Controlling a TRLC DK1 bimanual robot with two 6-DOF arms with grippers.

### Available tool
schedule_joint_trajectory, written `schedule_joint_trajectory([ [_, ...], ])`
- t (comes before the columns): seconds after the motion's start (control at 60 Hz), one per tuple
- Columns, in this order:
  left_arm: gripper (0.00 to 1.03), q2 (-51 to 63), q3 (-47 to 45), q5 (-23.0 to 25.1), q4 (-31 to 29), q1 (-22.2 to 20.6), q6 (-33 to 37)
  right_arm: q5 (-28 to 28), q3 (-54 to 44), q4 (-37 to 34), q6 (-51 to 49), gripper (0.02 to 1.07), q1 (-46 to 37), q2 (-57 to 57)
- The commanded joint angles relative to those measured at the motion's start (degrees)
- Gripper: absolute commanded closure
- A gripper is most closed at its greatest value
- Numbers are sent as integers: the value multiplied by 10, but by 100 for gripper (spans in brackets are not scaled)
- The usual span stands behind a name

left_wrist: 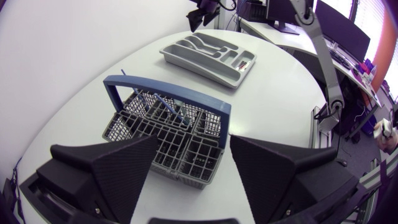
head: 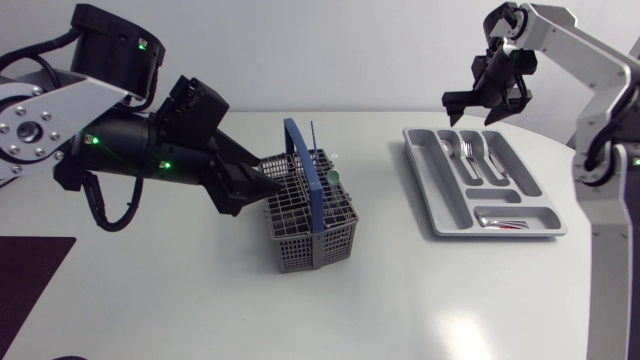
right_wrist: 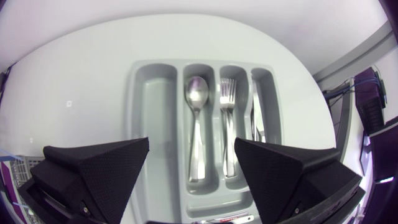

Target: Unload the cutlery basket into the drawer organizer.

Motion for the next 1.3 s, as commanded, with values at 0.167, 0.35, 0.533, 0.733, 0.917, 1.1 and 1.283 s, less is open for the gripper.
schedule_joint_trajectory([
  [0.167, 23, -11, -22, -4, -1, 15, -5, -12, -279, 105, 14, 6, 117, -188],
  [0.35, 23, -20, -46, -18, 4, 43, -4, -51, -402, 176, 2, 6, 156, -241],
  [0.533, 23, -27, -89, -28, 28, 55, 1, -100, -506, 238, -28, 6, 190, -310],
  [0.733, 23, -48, -118, -28, 47, 51, 13, -188, -590, 318, -126, 7, 198, -374],
  [0.917, 23, -49, -138, -34, 66, 43, 25, -249, -619, 348, -177, 7, 197, -390],
  [1.1, 23, -24, -174, -110, 128, 23, 30, -240, -660, 356, -172, 10, 206, -386],
  [1.283, 23, 38, -169, -143, 179, 40, 26, -219, -706, 368, -160, 10, 221, -390],
])
